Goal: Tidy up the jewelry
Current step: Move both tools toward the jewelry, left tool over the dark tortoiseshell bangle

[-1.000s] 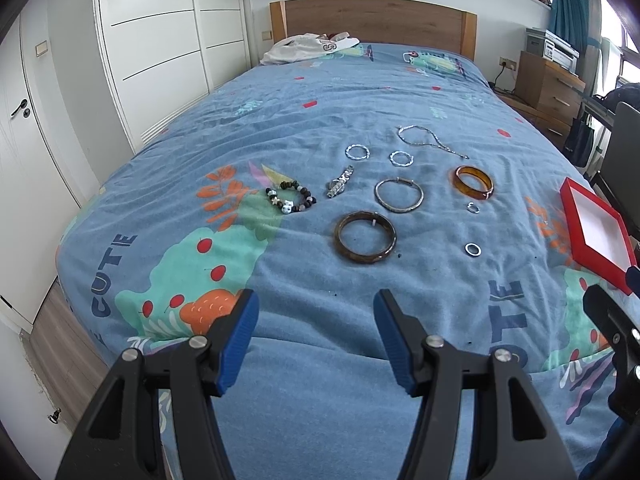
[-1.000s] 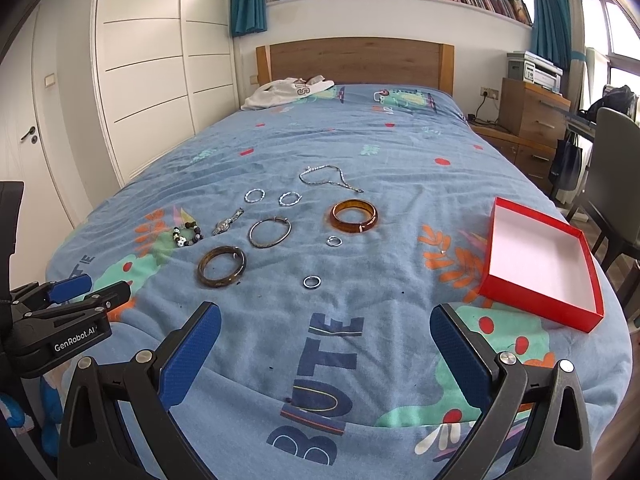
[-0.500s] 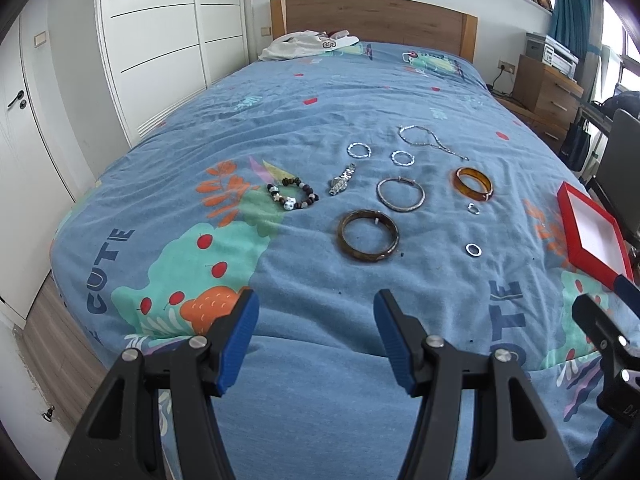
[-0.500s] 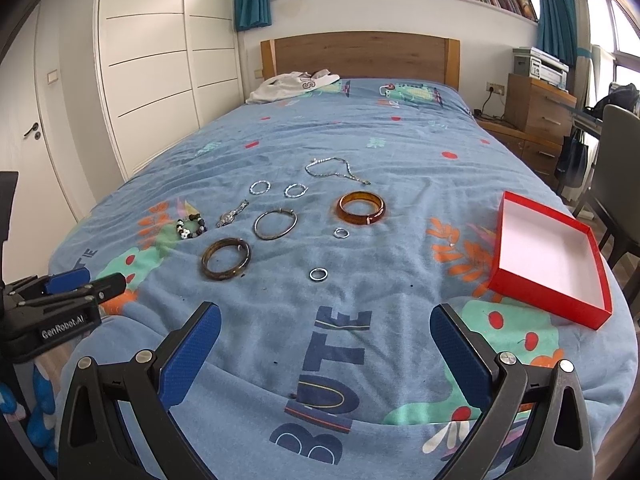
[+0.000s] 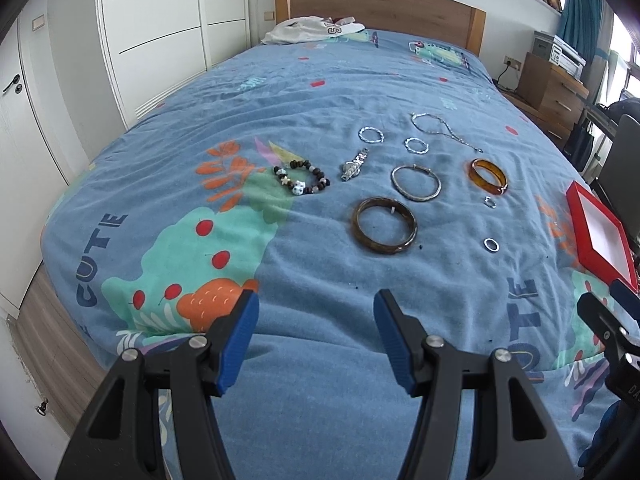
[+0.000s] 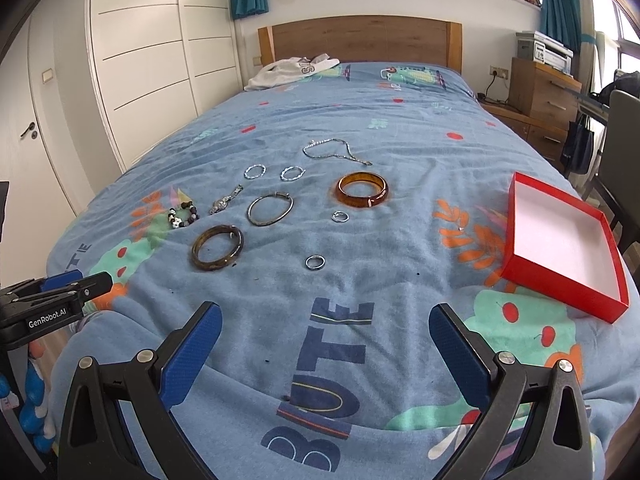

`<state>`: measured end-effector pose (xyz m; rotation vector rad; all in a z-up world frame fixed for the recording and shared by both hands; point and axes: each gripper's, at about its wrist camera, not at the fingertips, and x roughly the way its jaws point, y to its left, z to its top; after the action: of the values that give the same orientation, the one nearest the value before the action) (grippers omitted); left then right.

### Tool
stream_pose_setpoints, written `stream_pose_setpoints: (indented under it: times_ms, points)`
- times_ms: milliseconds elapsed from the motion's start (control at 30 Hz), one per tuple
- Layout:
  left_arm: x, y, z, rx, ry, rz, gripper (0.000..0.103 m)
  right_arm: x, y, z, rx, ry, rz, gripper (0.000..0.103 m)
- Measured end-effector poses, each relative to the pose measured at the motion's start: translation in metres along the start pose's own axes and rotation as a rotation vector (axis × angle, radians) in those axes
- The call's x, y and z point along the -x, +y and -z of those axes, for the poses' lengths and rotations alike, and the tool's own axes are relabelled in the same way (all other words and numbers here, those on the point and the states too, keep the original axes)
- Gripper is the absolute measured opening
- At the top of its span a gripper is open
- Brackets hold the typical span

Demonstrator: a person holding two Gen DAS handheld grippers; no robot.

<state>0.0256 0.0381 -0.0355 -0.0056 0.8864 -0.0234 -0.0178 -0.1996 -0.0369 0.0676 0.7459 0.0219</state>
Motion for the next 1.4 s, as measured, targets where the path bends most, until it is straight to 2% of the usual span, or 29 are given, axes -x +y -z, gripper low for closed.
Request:
stream_pose_setpoints:
  times_ms: [367,633,1067,1400]
  points:
    - [-0.019,-0.015,-0.016,-0.039,-0.004,0.062,0.058,-0.026,-0.008,-0.007,-0.020,0.054,-0.042,0.082]
    - [-0.036,-0.024,-0.024,-0.049,0.014,0.079,0.058,-0.044,-0.013,-0.009,-0.020,0.092,-0.058,0.073]
    - [-0.064,-0.050,-0.040,-0.105,0.038,0.108,0.058,-0.073,-0.011,-0.019,-0.003,0.126,-0.097,0.071]
    - [-0.091,-0.062,-0.050,-0.125,0.062,0.132,0.058,-0.104,-0.010,-0.028,0.012,0.154,-0.131,0.063]
